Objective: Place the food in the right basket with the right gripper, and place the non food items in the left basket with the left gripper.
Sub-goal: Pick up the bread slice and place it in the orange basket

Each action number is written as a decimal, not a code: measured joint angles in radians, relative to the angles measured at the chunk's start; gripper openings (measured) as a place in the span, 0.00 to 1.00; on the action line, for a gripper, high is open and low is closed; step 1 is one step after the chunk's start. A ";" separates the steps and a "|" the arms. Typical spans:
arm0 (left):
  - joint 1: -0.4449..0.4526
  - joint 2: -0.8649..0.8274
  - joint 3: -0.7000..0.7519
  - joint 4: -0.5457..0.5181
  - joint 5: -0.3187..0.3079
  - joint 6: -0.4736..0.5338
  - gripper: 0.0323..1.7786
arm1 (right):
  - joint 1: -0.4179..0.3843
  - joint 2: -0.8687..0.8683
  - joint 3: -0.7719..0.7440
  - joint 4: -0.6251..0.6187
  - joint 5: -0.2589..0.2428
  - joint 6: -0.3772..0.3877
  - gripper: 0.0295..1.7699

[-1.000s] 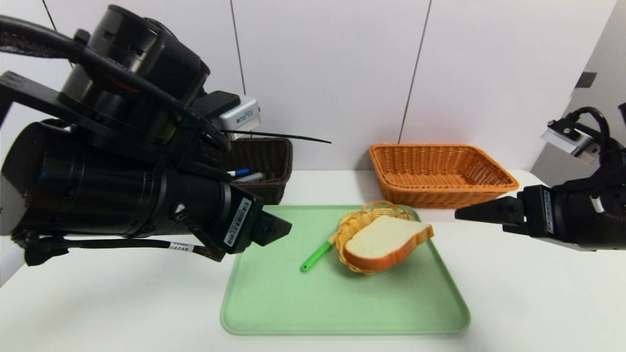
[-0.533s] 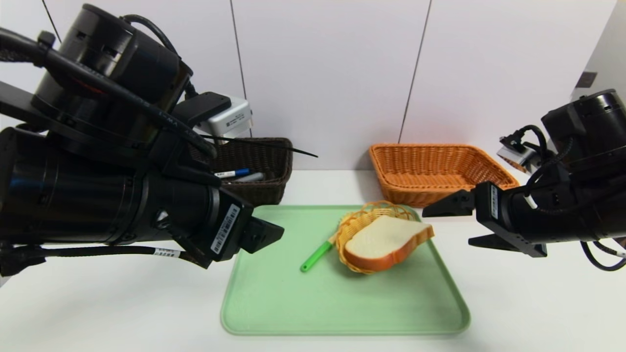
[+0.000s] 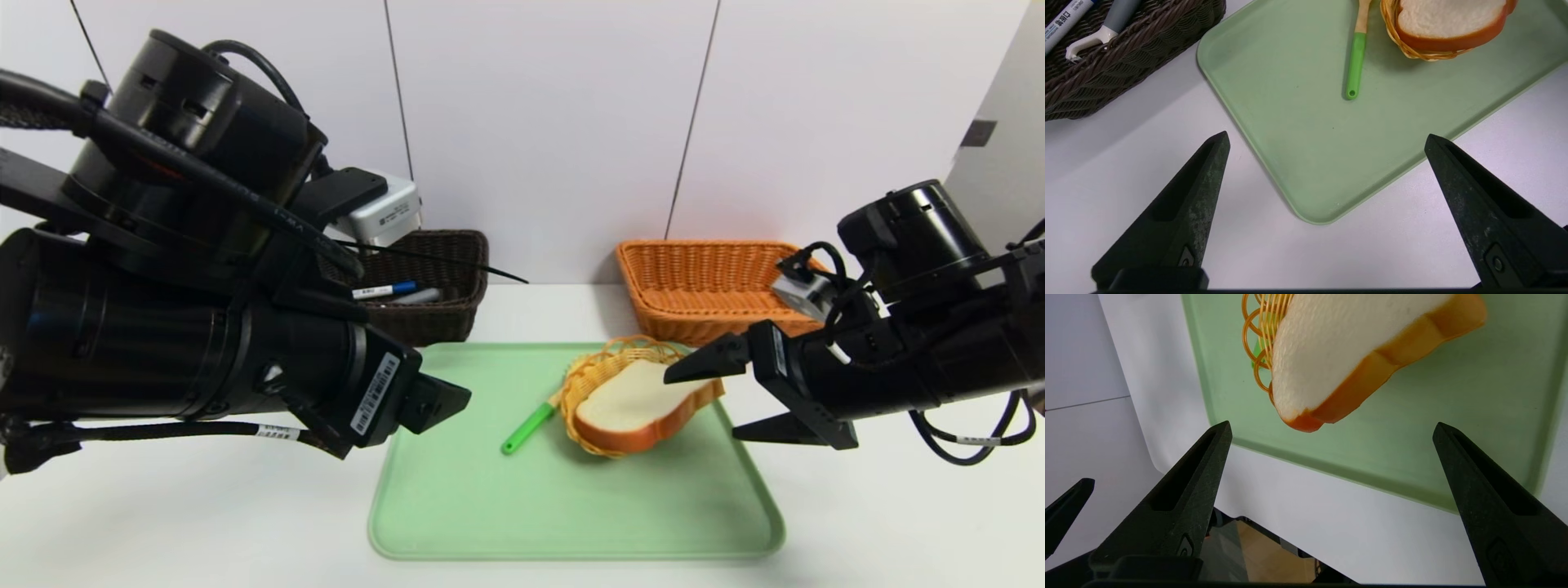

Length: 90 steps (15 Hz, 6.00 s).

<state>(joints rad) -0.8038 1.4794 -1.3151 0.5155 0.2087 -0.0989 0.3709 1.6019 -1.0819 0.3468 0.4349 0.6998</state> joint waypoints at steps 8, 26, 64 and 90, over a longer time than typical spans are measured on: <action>0.000 0.004 0.019 -0.021 -0.003 0.002 0.95 | 0.000 0.104 -0.001 -0.173 0.008 0.042 0.96; 0.000 0.009 0.022 -0.021 -0.001 0.002 0.95 | -0.006 0.081 0.006 -0.194 0.009 0.047 0.02; 0.001 0.024 0.044 -0.095 -0.005 -0.002 0.95 | -0.336 0.172 -0.330 -0.169 -0.189 -0.800 0.02; 0.001 0.038 0.049 -0.117 -0.004 -0.004 0.95 | -0.395 0.322 -0.563 -0.106 -0.193 -0.608 0.78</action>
<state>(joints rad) -0.8023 1.5177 -1.2657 0.3983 0.2043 -0.1028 -0.0240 1.9238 -1.6451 0.2404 0.2419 0.0917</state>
